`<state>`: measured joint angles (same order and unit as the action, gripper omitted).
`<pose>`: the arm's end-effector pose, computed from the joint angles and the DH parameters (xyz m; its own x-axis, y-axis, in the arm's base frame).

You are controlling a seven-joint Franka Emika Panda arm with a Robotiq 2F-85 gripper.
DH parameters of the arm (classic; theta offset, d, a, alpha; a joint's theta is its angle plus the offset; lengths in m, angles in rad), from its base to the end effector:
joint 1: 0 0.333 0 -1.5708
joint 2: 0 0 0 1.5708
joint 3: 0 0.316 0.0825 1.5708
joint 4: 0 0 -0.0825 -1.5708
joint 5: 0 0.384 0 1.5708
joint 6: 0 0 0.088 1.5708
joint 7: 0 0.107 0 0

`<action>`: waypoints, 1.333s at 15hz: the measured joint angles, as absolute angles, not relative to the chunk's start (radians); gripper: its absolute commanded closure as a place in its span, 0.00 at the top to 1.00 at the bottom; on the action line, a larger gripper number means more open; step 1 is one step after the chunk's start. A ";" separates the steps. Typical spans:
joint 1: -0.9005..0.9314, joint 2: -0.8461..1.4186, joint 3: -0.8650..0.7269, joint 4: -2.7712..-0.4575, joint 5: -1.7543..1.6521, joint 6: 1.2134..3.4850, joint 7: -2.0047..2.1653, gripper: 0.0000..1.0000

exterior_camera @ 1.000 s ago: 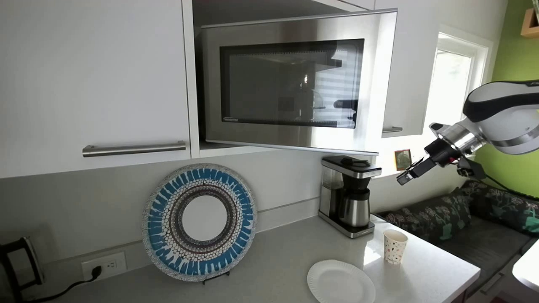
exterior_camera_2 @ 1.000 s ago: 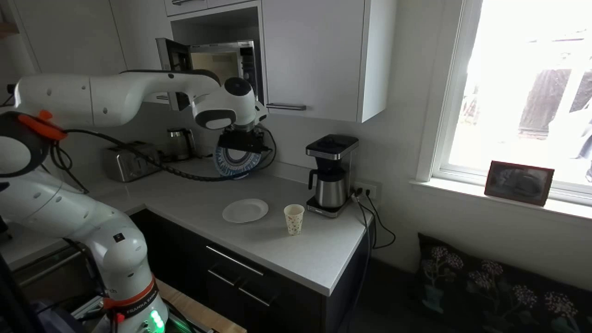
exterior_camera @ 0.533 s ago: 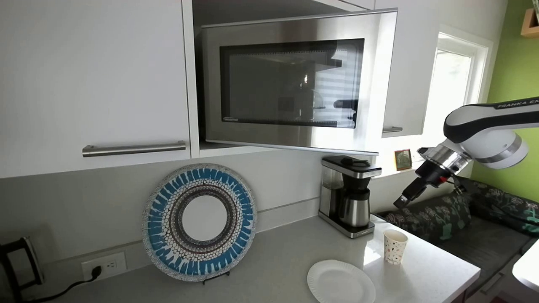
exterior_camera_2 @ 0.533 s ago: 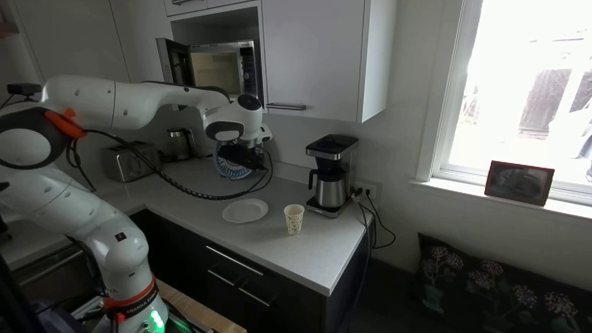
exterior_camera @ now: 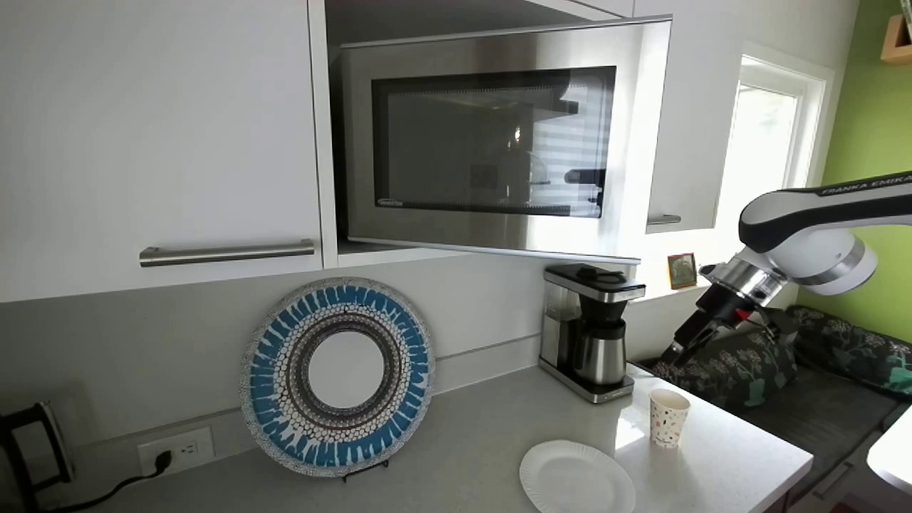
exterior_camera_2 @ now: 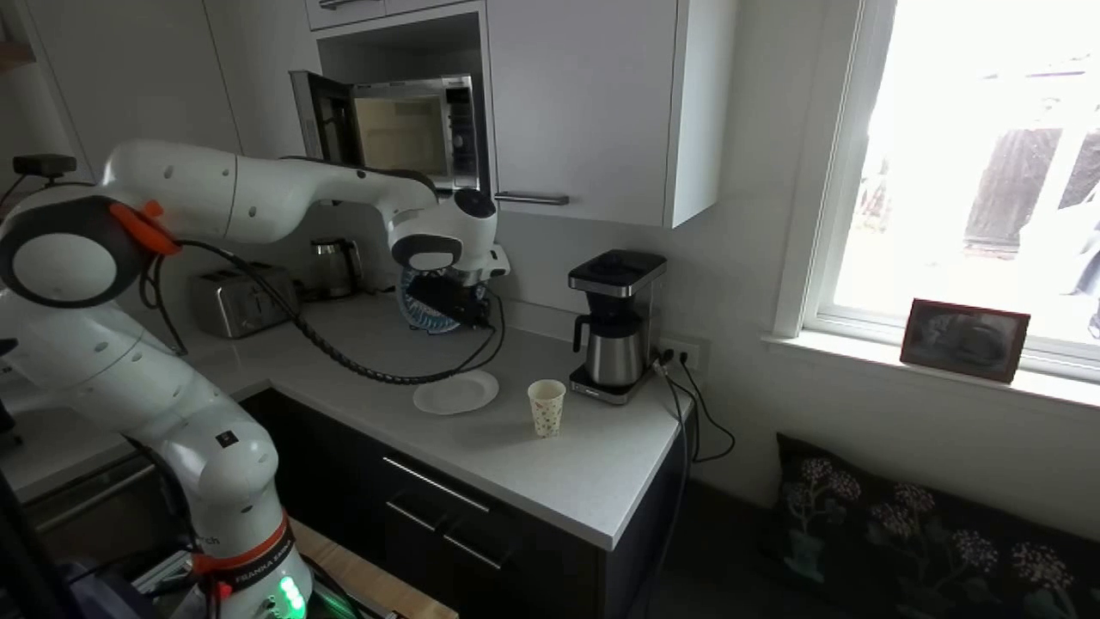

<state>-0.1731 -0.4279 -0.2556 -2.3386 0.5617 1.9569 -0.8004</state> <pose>0.4033 -0.1553 0.5087 0.9173 0.0721 0.3917 0.2547 -0.8622 -0.4378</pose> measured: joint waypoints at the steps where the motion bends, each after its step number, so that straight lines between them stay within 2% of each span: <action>1: -0.168 -0.401 -0.259 -2.339 0.562 1.950 -0.772 1.00; 10: -0.165 -0.140 -0.260 -2.338 0.602 1.932 -0.515 1.00; 20: -0.177 0.096 -0.244 -2.274 0.794 1.928 -0.446 1.00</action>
<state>-0.1775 0.0964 -0.2436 -2.2741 0.7943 1.9278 -0.4458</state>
